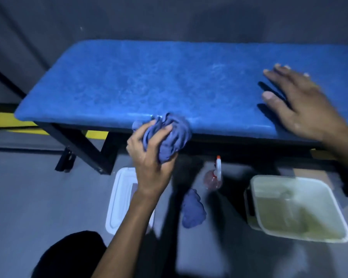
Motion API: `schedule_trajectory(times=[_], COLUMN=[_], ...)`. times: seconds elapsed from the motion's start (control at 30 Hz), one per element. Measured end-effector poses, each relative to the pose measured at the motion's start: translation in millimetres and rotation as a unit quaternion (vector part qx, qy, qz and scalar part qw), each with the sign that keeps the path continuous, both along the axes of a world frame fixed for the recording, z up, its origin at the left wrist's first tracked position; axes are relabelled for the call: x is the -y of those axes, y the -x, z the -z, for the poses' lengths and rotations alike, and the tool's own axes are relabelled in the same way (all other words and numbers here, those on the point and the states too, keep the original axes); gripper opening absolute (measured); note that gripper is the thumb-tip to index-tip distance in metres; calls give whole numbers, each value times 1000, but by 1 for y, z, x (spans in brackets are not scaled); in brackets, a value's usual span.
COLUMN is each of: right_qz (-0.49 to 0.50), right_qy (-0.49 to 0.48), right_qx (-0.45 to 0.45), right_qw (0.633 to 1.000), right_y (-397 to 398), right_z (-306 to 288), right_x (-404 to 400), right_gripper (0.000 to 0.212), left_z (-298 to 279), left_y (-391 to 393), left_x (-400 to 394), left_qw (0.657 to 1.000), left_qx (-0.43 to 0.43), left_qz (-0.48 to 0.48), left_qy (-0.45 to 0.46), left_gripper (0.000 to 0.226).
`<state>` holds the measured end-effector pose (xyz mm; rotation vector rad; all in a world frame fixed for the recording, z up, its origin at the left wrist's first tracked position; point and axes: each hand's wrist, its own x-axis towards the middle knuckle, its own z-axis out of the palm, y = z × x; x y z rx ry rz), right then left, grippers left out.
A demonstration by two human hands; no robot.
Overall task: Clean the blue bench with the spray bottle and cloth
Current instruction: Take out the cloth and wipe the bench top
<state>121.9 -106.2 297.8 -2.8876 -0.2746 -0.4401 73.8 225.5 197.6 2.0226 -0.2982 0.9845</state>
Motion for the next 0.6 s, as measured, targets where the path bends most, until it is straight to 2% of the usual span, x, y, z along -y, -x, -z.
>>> schedule_trajectory(times=[0.1,0.17,0.23,0.3,0.4,0.5,0.53,0.6], right_qz=[-24,-16,-19,-15,-14,-9,-6,-2], right_qy=[17,24,25,24,24,22,21,17], right_qx=[-29,-36,-32,-25,-17,-16,-18,-17], right_qw=[999,999,999,999,999,1000,1000,1000], right_y=[-8,-11,-12,-15,-16,-17,-17,-16], right_z=[3,11,12,16,20,23,24,25], right_x=[-27,-28,-26,-23,-22,-22,-23,-23], right_gripper=[73,75,74,73,73,72,71,70], left_z=[72,123,169,209,257,283,284,272], left_y=[4,-1,-8,-15,-18,-13,-11,-12], left_x=[-30,-46,-56,-65,-80,-80,-71,-42], left_qw=[991,971,931,885,829,775,783,846], left_qx=[-116,-211,-324,-428,-524,-597,-583,-491], left_qz=[-61,-113,-166,-175,-134,-123,-117,-68], left_qy=[2,-1,-15,-64,-144,-168,-183,-199], left_gripper=[50,51,52,52,52,75,83,94])
